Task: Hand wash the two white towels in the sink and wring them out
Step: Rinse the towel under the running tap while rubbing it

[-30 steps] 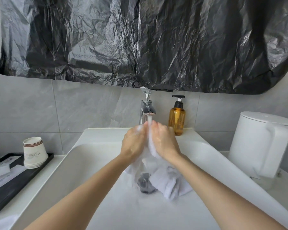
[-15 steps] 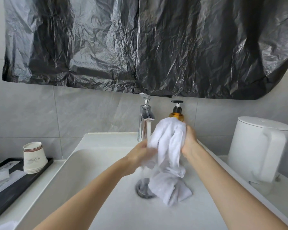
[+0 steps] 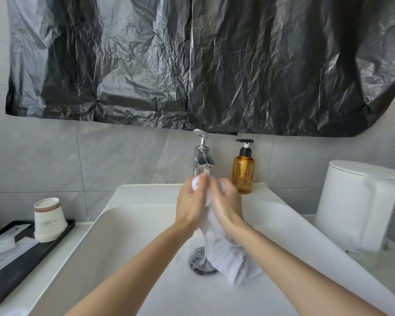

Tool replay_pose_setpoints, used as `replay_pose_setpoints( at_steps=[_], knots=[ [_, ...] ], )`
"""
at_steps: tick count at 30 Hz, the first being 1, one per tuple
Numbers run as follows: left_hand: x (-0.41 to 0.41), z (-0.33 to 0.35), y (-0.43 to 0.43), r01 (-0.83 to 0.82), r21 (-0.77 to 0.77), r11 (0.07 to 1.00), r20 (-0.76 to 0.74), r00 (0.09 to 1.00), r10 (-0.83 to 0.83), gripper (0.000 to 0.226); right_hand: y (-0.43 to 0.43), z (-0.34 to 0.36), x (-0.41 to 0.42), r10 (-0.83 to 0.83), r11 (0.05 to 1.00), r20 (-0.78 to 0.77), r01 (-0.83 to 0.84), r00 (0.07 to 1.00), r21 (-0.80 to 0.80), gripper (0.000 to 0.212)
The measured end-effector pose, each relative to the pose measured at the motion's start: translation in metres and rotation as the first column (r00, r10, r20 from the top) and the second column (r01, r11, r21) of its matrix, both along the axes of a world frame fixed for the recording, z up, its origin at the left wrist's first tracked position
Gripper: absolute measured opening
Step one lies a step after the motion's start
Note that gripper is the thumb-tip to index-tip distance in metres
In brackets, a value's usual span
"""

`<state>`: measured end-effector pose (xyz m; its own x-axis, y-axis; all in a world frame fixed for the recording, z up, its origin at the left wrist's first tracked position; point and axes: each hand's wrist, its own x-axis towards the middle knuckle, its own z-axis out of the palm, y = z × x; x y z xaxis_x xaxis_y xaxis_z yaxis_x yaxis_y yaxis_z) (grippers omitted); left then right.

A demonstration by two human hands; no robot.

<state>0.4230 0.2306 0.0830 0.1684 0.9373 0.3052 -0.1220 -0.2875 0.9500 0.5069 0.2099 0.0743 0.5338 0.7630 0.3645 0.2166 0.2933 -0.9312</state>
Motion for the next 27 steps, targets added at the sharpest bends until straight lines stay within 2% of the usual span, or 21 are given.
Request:
replay_pose_setpoints(
  at_steps=[2, 4, 6, 7, 8, 9, 10, 12, 13, 15, 17, 19, 20, 22, 24, 25, 26, 27],
  knots=[
    [0.0, -0.002, -0.002, -0.079, 0.066, 0.995, -0.052, 0.995, 0.083, 0.026, 0.002, -0.002, 0.0, -0.056, 0.998, 0.096, 0.056, 0.994, 0.006, 0.046],
    [-0.003, -0.003, -0.001, -0.114, 0.098, 0.989, -0.097, 0.988, 0.124, 0.033, 0.002, 0.002, 0.0, -0.113, 0.992, 0.278, 0.126, 0.954, -0.028, 0.033],
    [-0.009, -0.002, 0.0, -0.155, 0.132, 0.979, -0.186, 0.966, 0.178, 0.043, -0.001, 0.006, 0.0, -0.27, 0.955, 0.606, 0.287, 0.749, 0.071, 0.019],
    [-0.012, 0.0, 0.0, -0.171, 0.177, 0.969, -0.272, 0.938, 0.215, 0.046, -0.003, 0.007, -0.001, -0.286, 0.937, 0.729, 0.342, 0.622, 0.076, 0.022],
    [-0.015, 0.002, 0.0, -0.18, 0.223, 0.958, -0.357, 0.899, 0.252, 0.047, 0.0, 0.008, 0.004, -0.246, 0.942, 0.762, 0.332, 0.599, 0.042, 0.022],
    [-0.018, 0.004, 0.001, -0.183, 0.257, 0.949, -0.423, 0.862, 0.28, 0.048, -0.001, 0.011, 0.008, -0.157, 0.967, 0.779, 0.256, 0.608, -0.005, 0.018],
    [-0.021, 0.008, 0.0, -0.169, 0.264, 0.95, -0.468, 0.838, 0.279, 0.049, 0.0, 0.01, 0.014, -0.075, 0.985, 0.804, 0.171, 0.591, -0.033, 0.019],
    [-0.024, 0.009, 0.005, -0.125, 0.234, 0.964, -0.553, 0.799, 0.238, 0.051, 0.003, 0.006, 0.03, 0.031, 0.986, 0.847, 0.12, 0.531, -0.112, 0.023],
    [-0.024, 0.008, 0.008, -0.102, 0.222, 0.97, -0.605, 0.765, 0.219, 0.049, 0.001, 0.009, 0.035, 0.084, 0.98, 0.825, 0.102, 0.558, -0.169, 0.027],
    [-0.024, 0.008, 0.013, -0.046, 0.162, 0.986, -0.66, 0.737, 0.143, 0.047, -0.004, 0.016, 0.039, 0.091, 0.988, 0.722, 0.029, 0.686, -0.153, 0.031],
    [-0.029, 0.012, 0.016, 0.029, 0.054, 0.998, -0.611, 0.791, 0.01, 0.037, -0.006, 0.023, 0.043, 0.025, 0.996, 0.581, 0.029, 0.814, -0.083, 0.032],
    [-0.037, 0.018, 0.013, 0.182, -0.053, 0.982, -0.529, 0.829, -0.182, 0.024, -0.004, 0.031, 0.046, -0.008, 0.999, 0.395, 0.027, 0.919, -0.042, 0.033],
    [-0.04, 0.02, 0.01, 0.274, -0.077, 0.959, -0.502, 0.82, -0.275, 0.032, -0.004, 0.033, 0.046, -0.004, 0.999, 0.327, 0.016, 0.945, -0.034, 0.034],
    [-0.036, 0.016, 0.005, 0.412, -0.029, 0.911, -0.533, 0.765, -0.363, 0.053, -0.004, 0.034, 0.042, 0.028, 0.999, 0.255, -0.022, 0.966, -0.024, 0.033],
    [-0.026, 0.01, 0.0, 0.431, 0.055, 0.901, -0.56, 0.76, -0.329, 0.077, -0.005, 0.036, 0.039, 0.059, 0.998, 0.171, -0.062, 0.984, 0.013, 0.033],
    [-0.021, 0.007, -0.001, 0.393, 0.095, 0.915, -0.541, 0.791, -0.284, 0.082, -0.004, 0.038, 0.038, 0.071, 0.997, 0.118, -0.074, 0.99, 0.022, 0.032],
    [-0.018, 0.007, -0.001, 0.362, 0.134, 0.922, -0.505, 0.826, -0.251, 0.072, -0.004, 0.04, 0.038, 0.073, 0.997, 0.069, -0.075, 0.995, 0.02, 0.029],
    [-0.018, 0.009, -0.003, 0.357, 0.178, 0.917, -0.451, 0.858, -0.246, 0.05, -0.003, 0.041, 0.038, 0.076, 0.997, 0.039, -0.077, 0.996, 0.005, 0.026]
  ],
)
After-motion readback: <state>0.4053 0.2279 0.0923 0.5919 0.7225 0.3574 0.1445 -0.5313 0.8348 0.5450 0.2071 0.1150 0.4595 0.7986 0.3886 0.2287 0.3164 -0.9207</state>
